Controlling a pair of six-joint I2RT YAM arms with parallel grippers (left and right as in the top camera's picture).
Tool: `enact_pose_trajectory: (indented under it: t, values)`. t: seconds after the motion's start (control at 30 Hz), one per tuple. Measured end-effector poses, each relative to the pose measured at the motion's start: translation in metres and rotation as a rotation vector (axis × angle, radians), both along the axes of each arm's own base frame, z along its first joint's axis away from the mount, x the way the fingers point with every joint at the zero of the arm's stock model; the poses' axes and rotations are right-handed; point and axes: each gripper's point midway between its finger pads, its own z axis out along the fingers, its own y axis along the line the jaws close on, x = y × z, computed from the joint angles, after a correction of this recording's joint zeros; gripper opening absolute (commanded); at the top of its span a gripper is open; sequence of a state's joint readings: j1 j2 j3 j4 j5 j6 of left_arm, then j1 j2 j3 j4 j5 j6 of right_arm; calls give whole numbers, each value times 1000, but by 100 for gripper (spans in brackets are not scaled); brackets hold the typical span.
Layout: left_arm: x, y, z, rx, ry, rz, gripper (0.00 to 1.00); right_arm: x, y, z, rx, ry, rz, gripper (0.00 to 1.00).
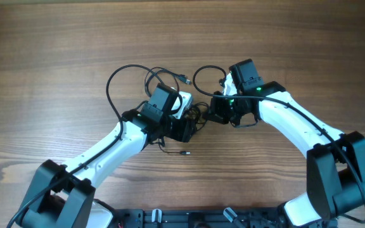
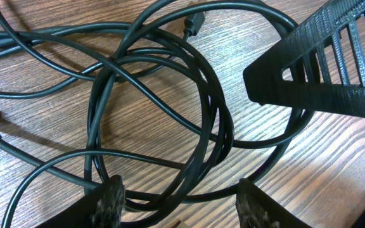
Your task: Untangle cables
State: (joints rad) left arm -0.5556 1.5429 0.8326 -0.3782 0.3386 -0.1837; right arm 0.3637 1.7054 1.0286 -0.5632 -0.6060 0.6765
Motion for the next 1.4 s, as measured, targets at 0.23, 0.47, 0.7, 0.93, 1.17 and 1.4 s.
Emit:
enact_pose_trajectory:
  t: [0.23, 0.47, 0.7, 0.93, 1.17, 1.4]
  values:
    - [4, -3, -15, 7, 16, -1, 60, 0, 0, 0, 0, 0, 0, 4]
    - [6, -4, -19, 7, 17, -1, 14, 0, 0, 0, 0, 0, 0, 4]
    - [6, -5, -18, 6, 7, -11, 4, -1, -1, -1, -3, 7, 0, 4]
    - [9, 4, -9, -2, 8, 21, 4, -19, -30, -21, -188, 84, -35, 4]
    - [12, 28, 27, -68, 3, 102, 4, -18, -88, -40, -535, 47, -95, 11]
    - [6, 45, 29, -75, 64, 147, 4, -6, -105, -41, -596, 10, -143, 18]
